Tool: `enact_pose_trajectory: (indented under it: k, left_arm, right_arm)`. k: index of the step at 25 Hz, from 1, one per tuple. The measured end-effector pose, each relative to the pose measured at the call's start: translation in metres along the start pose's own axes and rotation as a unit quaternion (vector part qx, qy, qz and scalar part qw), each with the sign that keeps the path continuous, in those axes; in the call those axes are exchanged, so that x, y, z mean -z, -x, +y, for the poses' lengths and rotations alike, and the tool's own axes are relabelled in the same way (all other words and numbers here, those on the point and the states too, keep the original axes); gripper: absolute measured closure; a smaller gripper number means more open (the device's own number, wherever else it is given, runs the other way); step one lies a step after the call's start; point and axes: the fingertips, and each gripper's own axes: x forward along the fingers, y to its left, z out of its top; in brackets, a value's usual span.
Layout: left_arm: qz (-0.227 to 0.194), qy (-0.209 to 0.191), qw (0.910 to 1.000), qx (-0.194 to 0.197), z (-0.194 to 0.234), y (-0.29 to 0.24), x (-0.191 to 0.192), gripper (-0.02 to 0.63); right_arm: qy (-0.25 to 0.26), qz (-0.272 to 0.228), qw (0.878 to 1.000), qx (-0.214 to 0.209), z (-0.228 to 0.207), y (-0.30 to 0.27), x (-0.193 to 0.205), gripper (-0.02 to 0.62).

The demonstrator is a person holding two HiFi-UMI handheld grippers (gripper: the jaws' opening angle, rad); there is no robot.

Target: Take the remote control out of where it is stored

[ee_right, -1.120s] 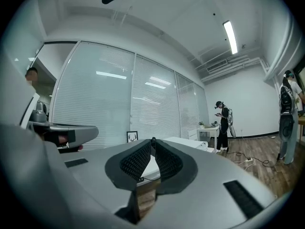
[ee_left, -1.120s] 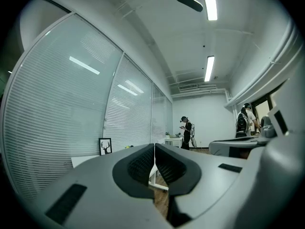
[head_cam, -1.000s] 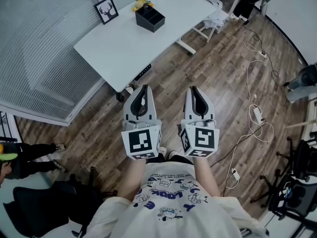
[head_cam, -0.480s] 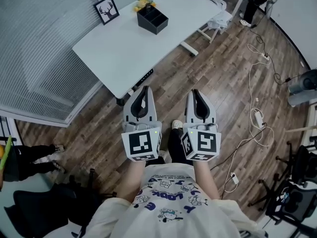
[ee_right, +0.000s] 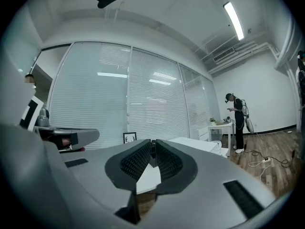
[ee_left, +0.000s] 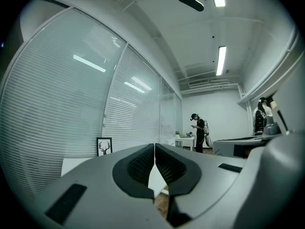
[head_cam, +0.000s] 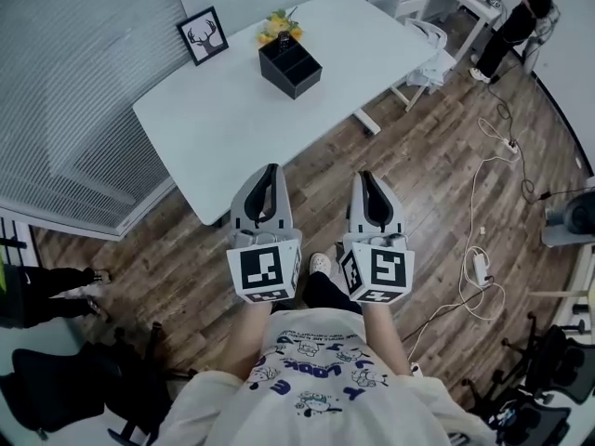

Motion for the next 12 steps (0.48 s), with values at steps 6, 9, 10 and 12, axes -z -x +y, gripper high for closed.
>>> enact_pose_trajectory:
  k: [6,9,10,12]
  left_arm:
    - [-0.005,0.012,0.9995,-0.028,-0.013,-0.072,-0.008,0.589]
    - [-0.001,0.011,0.9990,-0.042,-0.015,-0.096,-0.004,0.589]
    - [0.004,0.010,0.9988,-0.047,-0.014,-0.103,-0.001,0.589]
    - [0.014,0.009,0.9982,-0.057,-0.011,-0.116,0.005,0.589]
  right_arm:
    - [0.007,0.002,0.999,-0.032,-0.049,-0.066,-0.015,0.545]
    - [0.005,0.004,0.999,-0.043,-0.068,-0.089,-0.015,0.546]
    - [0.004,0.007,0.999,-0.045,-0.073,-0.095,-0.013,0.545]
    - [-0.001,0.015,0.999,-0.047,-0.082,-0.109,-0.007,0.545]
